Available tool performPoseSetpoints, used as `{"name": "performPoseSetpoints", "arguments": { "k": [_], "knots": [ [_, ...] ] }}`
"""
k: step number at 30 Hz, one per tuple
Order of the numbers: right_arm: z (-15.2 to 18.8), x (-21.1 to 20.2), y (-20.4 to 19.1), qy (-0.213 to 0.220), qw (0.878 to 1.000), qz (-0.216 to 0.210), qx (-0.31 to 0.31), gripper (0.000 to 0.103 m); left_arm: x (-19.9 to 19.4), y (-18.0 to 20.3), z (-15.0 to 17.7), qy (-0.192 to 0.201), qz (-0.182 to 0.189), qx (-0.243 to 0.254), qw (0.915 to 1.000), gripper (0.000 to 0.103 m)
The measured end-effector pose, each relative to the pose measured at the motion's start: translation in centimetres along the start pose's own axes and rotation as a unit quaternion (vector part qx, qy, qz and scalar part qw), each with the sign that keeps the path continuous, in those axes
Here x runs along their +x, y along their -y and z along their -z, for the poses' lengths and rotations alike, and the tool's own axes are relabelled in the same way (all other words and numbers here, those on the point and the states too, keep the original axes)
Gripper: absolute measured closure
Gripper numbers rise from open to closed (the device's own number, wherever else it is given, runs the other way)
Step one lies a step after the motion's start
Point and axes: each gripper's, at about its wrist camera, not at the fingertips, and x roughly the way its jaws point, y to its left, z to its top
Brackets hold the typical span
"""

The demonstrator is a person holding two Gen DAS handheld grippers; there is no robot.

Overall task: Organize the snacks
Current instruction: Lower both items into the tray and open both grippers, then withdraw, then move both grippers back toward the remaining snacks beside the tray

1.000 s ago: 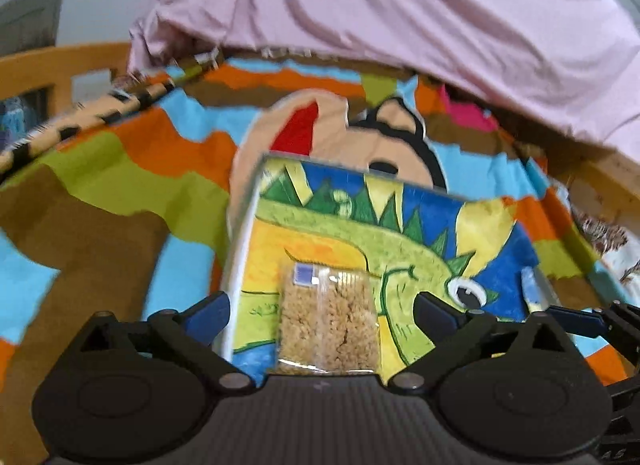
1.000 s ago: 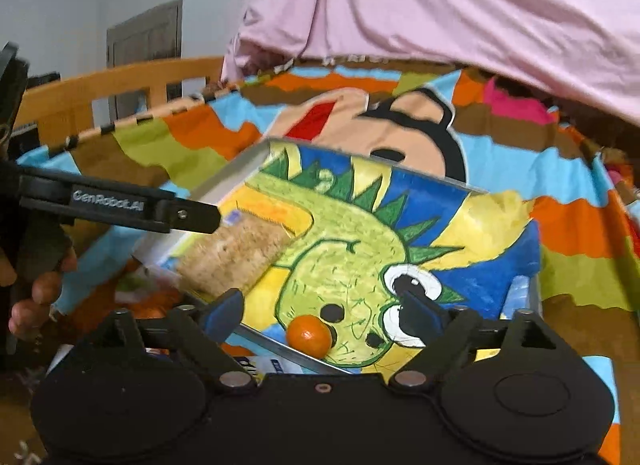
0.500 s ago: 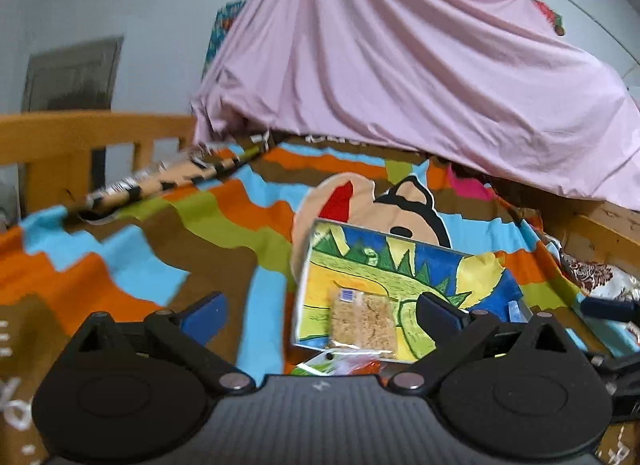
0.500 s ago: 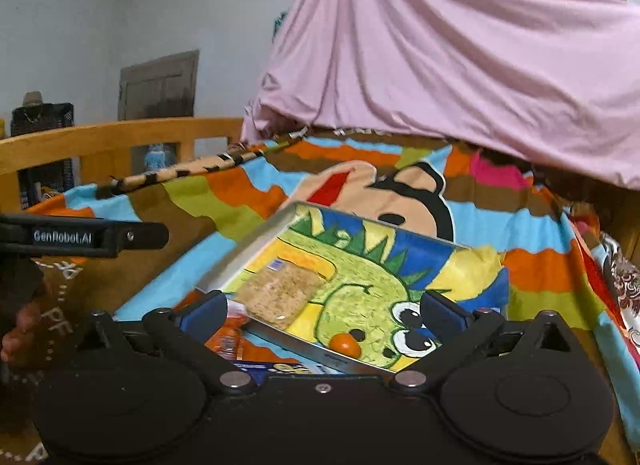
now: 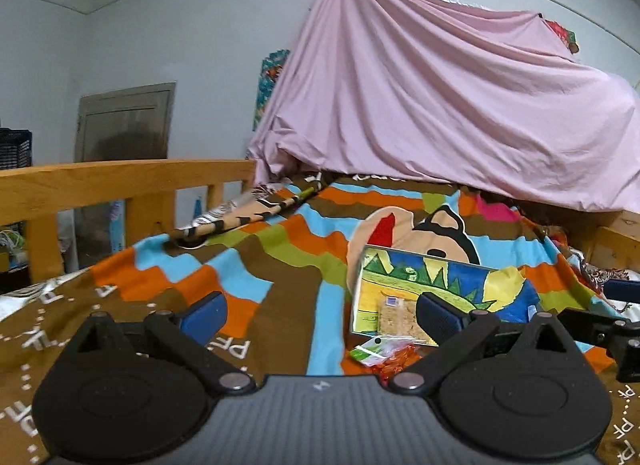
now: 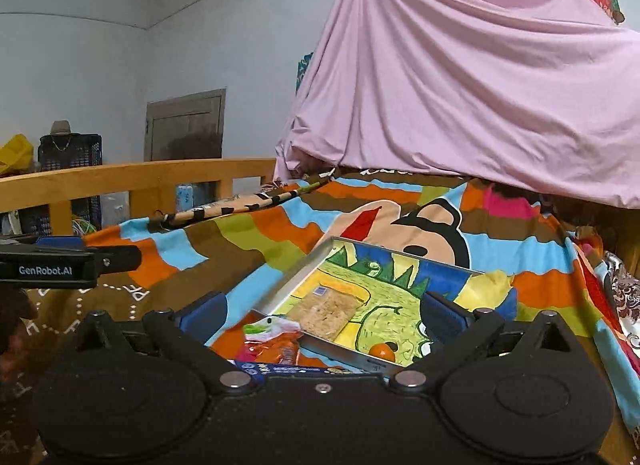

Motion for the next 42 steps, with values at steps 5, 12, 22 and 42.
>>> {"name": "performPoseSetpoints", "arguments": {
  "k": [5,12,22,42],
  "knots": [
    [0.6,-2.1,-0.6,0.002,1.000,-0.007,-0.005,0.001,-2.5,-0.6,0.0,0.003,-0.009,-0.008,0.9999,0.001],
    [1.8,-4.2,-1.3,-0.008,0.999,-0.020,-0.026,0.001,-4.8,0.0,1.4,-0.014,-0.008,0.011,0.9998,0.001],
    [4.2,-5.1,-1.0,-0.062,0.997,-0.026,-0.023,0.001,-5.2,1.2,3.1,-0.057,0.014,0.026,0.9980,0.000],
    [6.7,-4.0,0.2,-0.136,0.990,-0.020,0.019,0.001,-4.1,1.8,4.4,-0.105,0.013,0.033,0.9938,0.000]
  ]
}}
